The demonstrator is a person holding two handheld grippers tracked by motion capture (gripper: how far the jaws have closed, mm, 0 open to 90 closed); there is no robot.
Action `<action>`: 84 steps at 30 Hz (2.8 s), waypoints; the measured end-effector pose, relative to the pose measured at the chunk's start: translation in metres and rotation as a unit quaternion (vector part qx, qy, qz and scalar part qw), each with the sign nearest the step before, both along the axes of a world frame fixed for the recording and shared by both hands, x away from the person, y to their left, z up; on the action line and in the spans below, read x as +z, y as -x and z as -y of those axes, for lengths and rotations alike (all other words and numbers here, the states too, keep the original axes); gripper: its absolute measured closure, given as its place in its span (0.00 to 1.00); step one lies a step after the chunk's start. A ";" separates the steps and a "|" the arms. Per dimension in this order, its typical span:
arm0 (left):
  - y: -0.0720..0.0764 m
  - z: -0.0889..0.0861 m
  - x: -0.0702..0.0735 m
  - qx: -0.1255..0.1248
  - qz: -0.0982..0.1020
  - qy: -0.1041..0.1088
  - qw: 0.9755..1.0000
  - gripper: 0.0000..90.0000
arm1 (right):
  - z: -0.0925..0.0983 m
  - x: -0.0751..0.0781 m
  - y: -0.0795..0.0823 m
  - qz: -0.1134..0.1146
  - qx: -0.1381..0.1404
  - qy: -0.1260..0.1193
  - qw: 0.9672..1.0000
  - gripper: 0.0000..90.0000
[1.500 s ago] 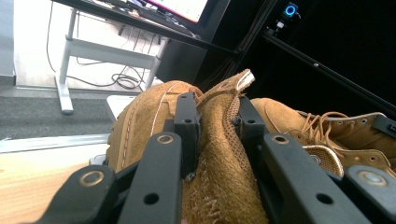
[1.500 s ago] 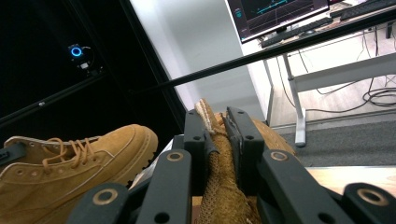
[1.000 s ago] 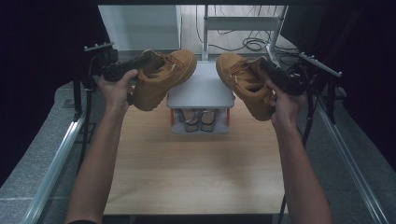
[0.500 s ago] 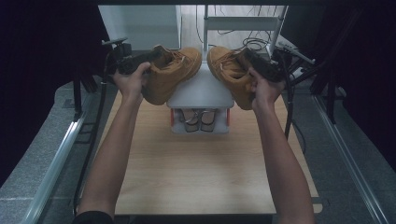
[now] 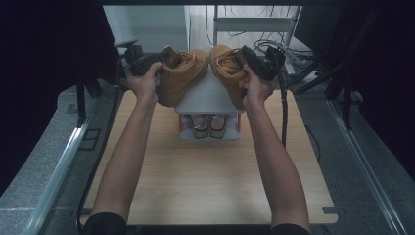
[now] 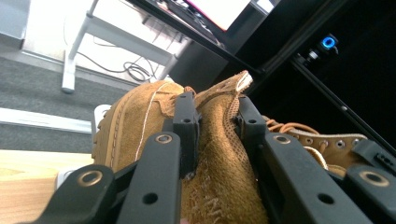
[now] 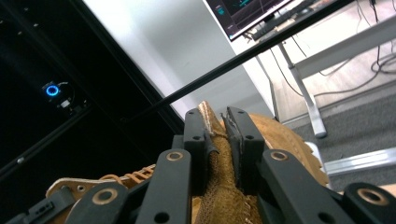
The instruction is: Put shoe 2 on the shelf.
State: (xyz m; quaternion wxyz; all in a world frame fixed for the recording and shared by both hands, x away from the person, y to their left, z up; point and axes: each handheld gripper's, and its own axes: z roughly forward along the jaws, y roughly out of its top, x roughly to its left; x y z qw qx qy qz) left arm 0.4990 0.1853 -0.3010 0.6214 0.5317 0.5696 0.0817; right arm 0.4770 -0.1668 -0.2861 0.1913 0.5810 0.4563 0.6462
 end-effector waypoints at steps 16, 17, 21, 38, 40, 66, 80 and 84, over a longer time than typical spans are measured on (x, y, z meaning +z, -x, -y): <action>-0.005 0.001 -0.015 -0.031 -0.007 -0.013 0.999 0.71 | 0.005 -0.009 -0.015 -0.015 0.023 0.051 0.998 0.68; -0.005 0.001 -0.014 -0.032 -0.007 -0.016 0.999 0.68 | 0.008 -0.010 -0.016 -0.016 0.018 0.062 0.998 0.67; -0.006 -0.003 -0.014 -0.036 -0.005 -0.027 0.999 0.58 | 0.016 -0.012 -0.018 -0.012 0.036 0.058 0.998 0.63; 0.034 -0.019 0.013 -0.047 0.066 -0.107 0.991 0.43 | 0.038 0.008 0.024 0.063 0.049 0.153 0.985 0.53; 0.041 -0.025 0.014 -0.051 0.069 -0.111 0.990 0.46 | 0.046 0.007 0.031 0.060 0.049 0.156 0.985 0.58; 0.041 -0.044 -0.053 -0.067 -0.005 -0.211 0.975 1.00 | 0.072 -0.061 0.027 -0.049 0.067 0.288 0.954 0.99; 0.028 -0.032 -0.063 -0.069 -0.016 -0.221 0.973 1.00 | 0.052 -0.076 0.014 -0.061 0.070 0.312 0.945 0.99; 0.029 -0.031 -0.062 -0.066 -0.016 -0.225 0.972 1.00 | 0.046 -0.077 0.013 -0.058 0.070 0.320 0.943 0.99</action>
